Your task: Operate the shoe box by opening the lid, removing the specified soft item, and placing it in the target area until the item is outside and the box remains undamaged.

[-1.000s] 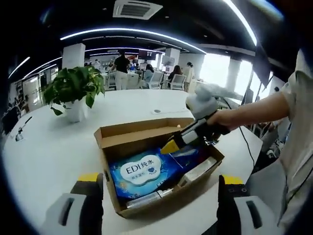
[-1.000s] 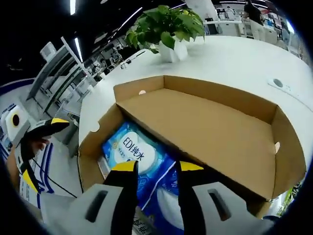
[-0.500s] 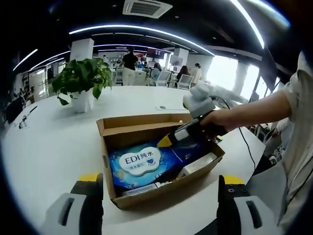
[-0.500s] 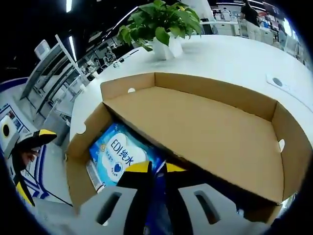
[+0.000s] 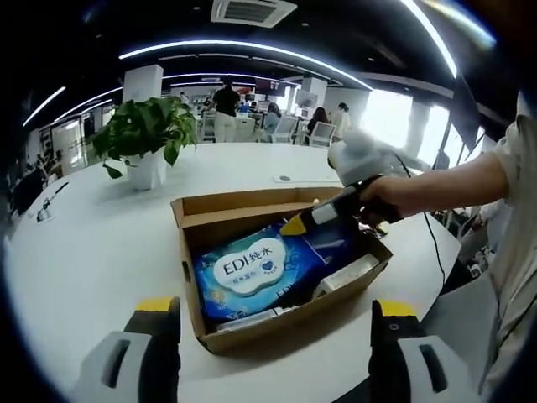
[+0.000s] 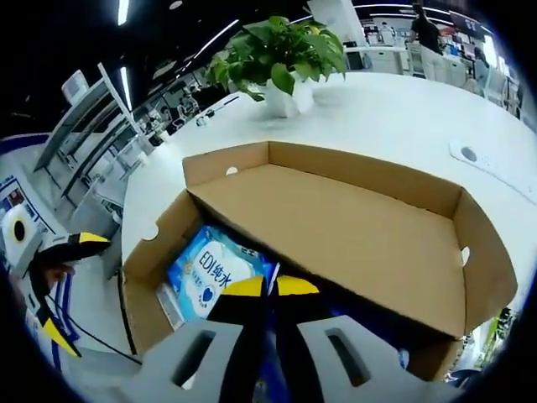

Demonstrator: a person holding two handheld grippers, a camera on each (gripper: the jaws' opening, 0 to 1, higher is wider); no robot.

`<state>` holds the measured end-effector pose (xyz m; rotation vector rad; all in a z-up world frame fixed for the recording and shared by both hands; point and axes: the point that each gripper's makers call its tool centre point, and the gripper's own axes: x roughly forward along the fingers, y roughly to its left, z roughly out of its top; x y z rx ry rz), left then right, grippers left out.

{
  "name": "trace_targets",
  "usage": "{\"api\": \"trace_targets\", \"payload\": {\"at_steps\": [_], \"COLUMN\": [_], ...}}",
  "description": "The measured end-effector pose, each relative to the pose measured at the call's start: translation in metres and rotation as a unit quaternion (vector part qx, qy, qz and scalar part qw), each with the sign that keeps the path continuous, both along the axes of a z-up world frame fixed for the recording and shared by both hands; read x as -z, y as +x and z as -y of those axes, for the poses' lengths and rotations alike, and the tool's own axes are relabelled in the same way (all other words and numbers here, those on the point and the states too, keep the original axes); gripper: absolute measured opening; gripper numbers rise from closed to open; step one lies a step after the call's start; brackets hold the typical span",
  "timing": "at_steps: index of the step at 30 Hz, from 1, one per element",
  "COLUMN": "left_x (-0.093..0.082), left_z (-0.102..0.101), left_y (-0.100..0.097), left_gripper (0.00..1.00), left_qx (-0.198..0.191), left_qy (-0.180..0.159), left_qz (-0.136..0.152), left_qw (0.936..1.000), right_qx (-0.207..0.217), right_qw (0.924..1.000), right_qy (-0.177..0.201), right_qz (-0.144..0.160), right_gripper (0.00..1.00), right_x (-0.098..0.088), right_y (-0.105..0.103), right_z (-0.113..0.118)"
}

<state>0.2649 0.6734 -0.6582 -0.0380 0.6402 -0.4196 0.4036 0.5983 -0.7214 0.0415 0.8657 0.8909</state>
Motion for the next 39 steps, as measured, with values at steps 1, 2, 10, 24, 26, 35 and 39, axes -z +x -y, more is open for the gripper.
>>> {"api": "trace_targets", "payload": {"at_steps": [1, 2, 10, 24, 26, 35, 39], "left_x": [0.0, 0.0, 0.0, 0.002, 0.005, 0.026, 0.031], "left_z": [0.001, 0.001, 0.0, 0.008, 0.008, 0.011, 0.017], "left_y": [0.0, 0.001, 0.011, 0.034, 0.039, 0.063, 0.071], "left_gripper": [0.95, 0.95, 0.87, 0.65, 0.62, 0.46, 0.45], "left_qx": [0.001, 0.001, -0.004, 0.012, 0.009, 0.014, 0.027], "left_qy": [0.001, 0.001, 0.012, 0.034, 0.037, 0.03, 0.032], "left_qz": [-0.001, -0.001, 0.001, -0.007, -0.015, -0.06, -0.07], "left_qw": [1.0, 1.0, 0.9999, 0.9993, 0.9992, 0.9976, 0.9967], "right_qx": [0.003, 0.003, 0.009, 0.03, 0.032, 0.044, 0.049], "right_qw": [1.0, 1.0, 0.9997, 0.9989, 0.9988, 0.9982, 0.998], "right_qy": [0.002, 0.003, 0.003, 0.007, 0.007, 0.004, 0.001], "right_qz": [0.001, 0.001, 0.021, 0.035, 0.037, 0.04, 0.04], "right_gripper": [0.0, 0.0, 0.0, 0.0, 0.0, 0.0, 0.0], "right_x": [-0.002, -0.002, -0.013, -0.028, -0.029, -0.033, -0.034], "right_y": [0.001, 0.001, 0.001, 0.0, 0.0, -0.002, -0.001], "right_z": [0.002, 0.002, 0.016, 0.048, 0.051, 0.068, 0.078]}}
